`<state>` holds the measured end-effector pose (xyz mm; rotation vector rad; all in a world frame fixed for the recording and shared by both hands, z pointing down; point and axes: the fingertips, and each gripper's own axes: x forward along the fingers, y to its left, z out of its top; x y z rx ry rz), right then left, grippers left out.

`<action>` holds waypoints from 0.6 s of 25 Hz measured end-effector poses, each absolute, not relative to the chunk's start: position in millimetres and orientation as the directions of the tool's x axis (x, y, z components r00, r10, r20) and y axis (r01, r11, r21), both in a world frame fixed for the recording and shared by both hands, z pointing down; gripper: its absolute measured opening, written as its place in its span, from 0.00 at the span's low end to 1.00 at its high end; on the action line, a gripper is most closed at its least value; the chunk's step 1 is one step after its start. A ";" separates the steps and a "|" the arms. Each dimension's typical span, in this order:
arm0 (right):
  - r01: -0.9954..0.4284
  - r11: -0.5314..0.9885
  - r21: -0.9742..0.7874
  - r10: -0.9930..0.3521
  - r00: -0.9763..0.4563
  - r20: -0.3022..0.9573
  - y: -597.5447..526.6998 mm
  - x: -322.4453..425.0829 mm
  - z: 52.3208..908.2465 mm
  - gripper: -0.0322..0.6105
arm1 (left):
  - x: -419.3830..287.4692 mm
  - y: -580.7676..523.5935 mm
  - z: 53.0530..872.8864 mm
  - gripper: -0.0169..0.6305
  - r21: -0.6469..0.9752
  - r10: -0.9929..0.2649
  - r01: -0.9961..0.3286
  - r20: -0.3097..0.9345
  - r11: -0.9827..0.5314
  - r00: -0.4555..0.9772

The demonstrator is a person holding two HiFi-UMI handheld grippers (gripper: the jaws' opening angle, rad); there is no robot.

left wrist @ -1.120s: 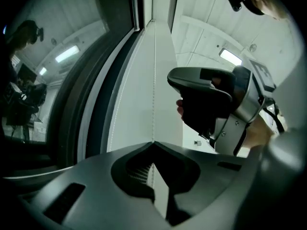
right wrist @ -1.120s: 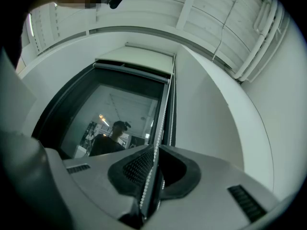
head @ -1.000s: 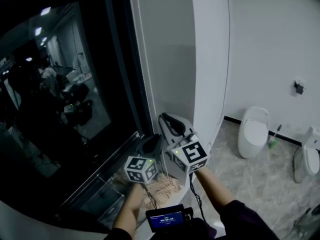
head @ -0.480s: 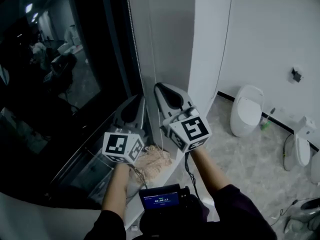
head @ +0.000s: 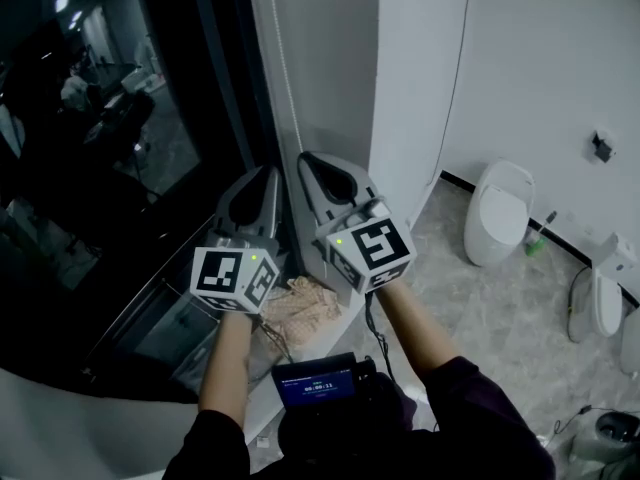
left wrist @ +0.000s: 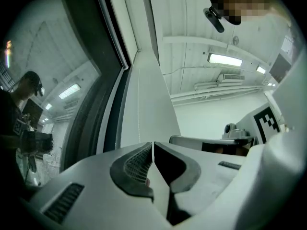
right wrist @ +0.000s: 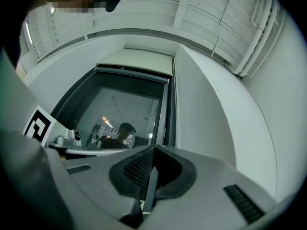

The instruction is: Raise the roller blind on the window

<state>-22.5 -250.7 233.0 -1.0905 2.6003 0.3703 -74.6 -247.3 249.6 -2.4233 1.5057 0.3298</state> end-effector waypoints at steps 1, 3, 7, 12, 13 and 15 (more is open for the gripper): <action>-0.725 0.678 0.122 -0.648 -0.668 -0.367 -250.8 -21.9 233.5 0.06 | -74.7 -247.4 249.7 0.05 -0.107 -0.840 -0.900 -0.329 -0.422 0.432; -0.729 0.671 0.135 -0.646 -0.665 -0.375 -252.3 -20.4 233.5 0.06 | -74.4 -248.2 250.9 0.05 -0.107 -0.843 -0.902 -0.323 -0.419 0.430; -0.731 0.671 0.127 -0.651 -0.662 -0.370 -252.3 -20.3 233.0 0.06 | -74.9 -249.9 254.0 0.05 -0.107 -0.849 -0.905 -0.316 -0.412 0.424; -0.729 0.671 0.138 -0.641 -0.663 -0.386 -251.7 -22.5 231.3 0.06 | -77.7 -252.0 255.6 0.05 -0.109 -0.851 -0.906 -0.310 -0.410 0.423; -0.730 0.670 0.135 -0.645 -0.663 -0.381 -251.6 -23.2 231.5 0.06 | -78.0 -252.7 255.4 0.05 -0.110 -0.851 -0.905 -0.311 -0.410 0.423; -0.733 0.668 0.131 -0.653 -0.661 -0.370 -252.0 -24.8 232.4 0.06 | -78.8 -253.6 255.3 0.05 -0.114 -0.850 -0.905 -0.311 -0.410 0.425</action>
